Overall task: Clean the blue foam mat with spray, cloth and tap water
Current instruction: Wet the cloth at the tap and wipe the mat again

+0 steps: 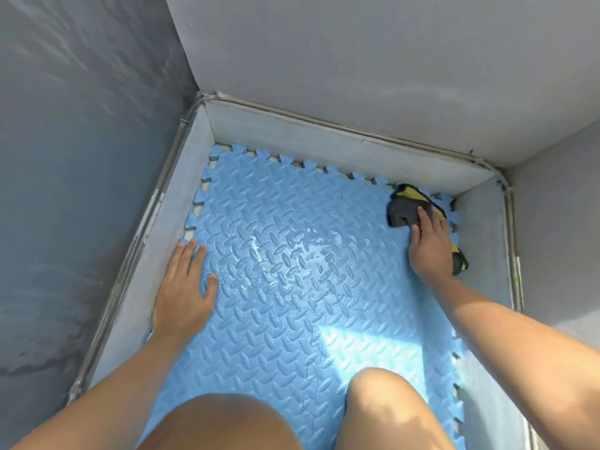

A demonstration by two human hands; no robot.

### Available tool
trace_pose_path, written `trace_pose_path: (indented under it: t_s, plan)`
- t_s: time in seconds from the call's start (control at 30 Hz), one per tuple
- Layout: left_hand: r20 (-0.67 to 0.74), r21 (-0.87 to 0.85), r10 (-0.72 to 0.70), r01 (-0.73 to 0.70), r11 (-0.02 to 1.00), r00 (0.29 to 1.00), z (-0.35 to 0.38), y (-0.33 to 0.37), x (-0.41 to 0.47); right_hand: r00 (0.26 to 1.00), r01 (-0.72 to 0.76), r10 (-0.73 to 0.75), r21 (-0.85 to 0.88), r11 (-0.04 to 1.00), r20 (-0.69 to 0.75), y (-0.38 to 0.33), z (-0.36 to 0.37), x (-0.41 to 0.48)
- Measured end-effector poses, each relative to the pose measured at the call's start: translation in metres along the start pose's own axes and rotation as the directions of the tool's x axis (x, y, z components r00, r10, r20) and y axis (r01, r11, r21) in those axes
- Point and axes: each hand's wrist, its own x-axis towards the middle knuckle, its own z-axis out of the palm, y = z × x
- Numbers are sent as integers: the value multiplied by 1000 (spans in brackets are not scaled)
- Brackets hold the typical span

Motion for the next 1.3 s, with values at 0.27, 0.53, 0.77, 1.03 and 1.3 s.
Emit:
trace_pose_path:
  t_s: [0.27, 0.53, 0.77, 1.03, 1.3]
  plan:
    - [40, -38, -9, 11, 999, 999, -1, -6, 0, 963, 207, -218, 82, 975, 161, -63, 11, -97]
    - [14, -101, -7, 9, 995, 1000, 0, -9, 0, 697, 671, -595, -70, 739, 399, 9, -34, -129]
    - [-23, -87, 6, -8, 996, 1000, 7, -8, 1, 1000, 1, 2, -109, 994, 25, -19, -6, -40]
    - [-71, -32, 65, -68, 997, 995, 8, -17, 0, 736, 660, -631, -50, 750, 246, -126, 36, -184]
    - [-60, -11, 58, -59, 998, 996, 8, -11, -2, 305, 941, -834, -10, 339, 459, 25, -22, -202]
